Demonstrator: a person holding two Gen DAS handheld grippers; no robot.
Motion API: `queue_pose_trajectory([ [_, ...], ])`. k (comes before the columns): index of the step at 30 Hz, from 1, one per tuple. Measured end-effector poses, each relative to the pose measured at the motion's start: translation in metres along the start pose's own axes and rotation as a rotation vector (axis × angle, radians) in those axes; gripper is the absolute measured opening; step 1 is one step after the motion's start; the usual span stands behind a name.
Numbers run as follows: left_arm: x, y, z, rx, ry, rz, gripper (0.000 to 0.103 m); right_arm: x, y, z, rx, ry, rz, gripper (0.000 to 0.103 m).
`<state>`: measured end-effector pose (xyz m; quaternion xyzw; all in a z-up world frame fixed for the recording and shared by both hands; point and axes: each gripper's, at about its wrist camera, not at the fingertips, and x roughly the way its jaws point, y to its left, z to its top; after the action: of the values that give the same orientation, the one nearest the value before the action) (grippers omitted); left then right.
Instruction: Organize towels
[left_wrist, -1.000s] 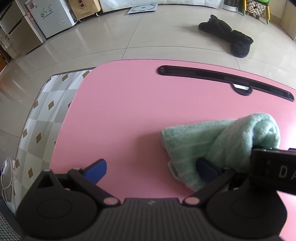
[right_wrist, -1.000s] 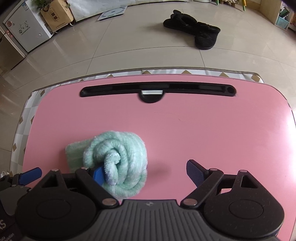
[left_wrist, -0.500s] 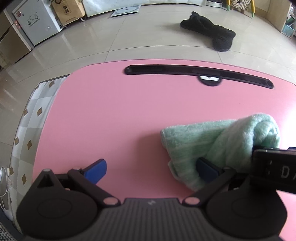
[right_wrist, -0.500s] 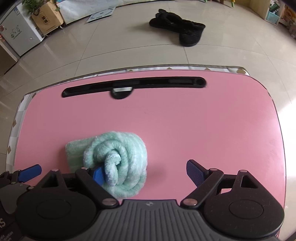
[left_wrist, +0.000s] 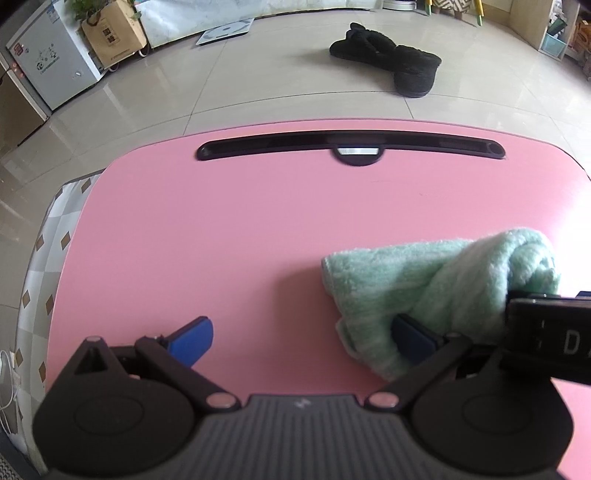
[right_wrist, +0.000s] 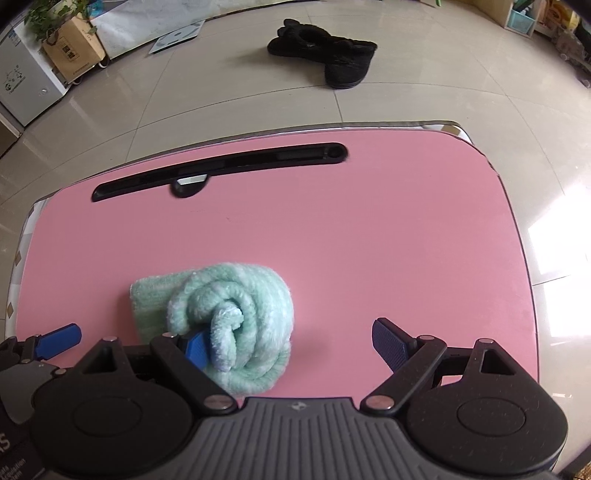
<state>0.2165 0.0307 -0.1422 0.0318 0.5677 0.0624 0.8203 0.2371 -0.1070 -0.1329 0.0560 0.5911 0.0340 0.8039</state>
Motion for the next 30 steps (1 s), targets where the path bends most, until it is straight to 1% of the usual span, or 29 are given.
queue_pose_trajectory([
  [13,-0.001,-0.028,0.004,0.01,-0.006,-0.012,0.103,-0.006,-0.026,-0.001,0.061,-0.001,-0.035,0.087],
  [19,-0.001,-0.042,0.006,0.012,-0.013,-0.007,0.103,-0.007,-0.039,0.001,0.108,-0.001,-0.037,0.086],
  [23,-0.002,-0.052,0.008,0.018,-0.02,-0.006,0.103,-0.008,-0.045,0.002,0.104,-0.015,-0.052,0.086],
  [30,-0.001,-0.068,0.013,0.003,-0.01,-0.029,0.103,-0.009,-0.068,0.004,0.184,-0.006,-0.047,0.086],
])
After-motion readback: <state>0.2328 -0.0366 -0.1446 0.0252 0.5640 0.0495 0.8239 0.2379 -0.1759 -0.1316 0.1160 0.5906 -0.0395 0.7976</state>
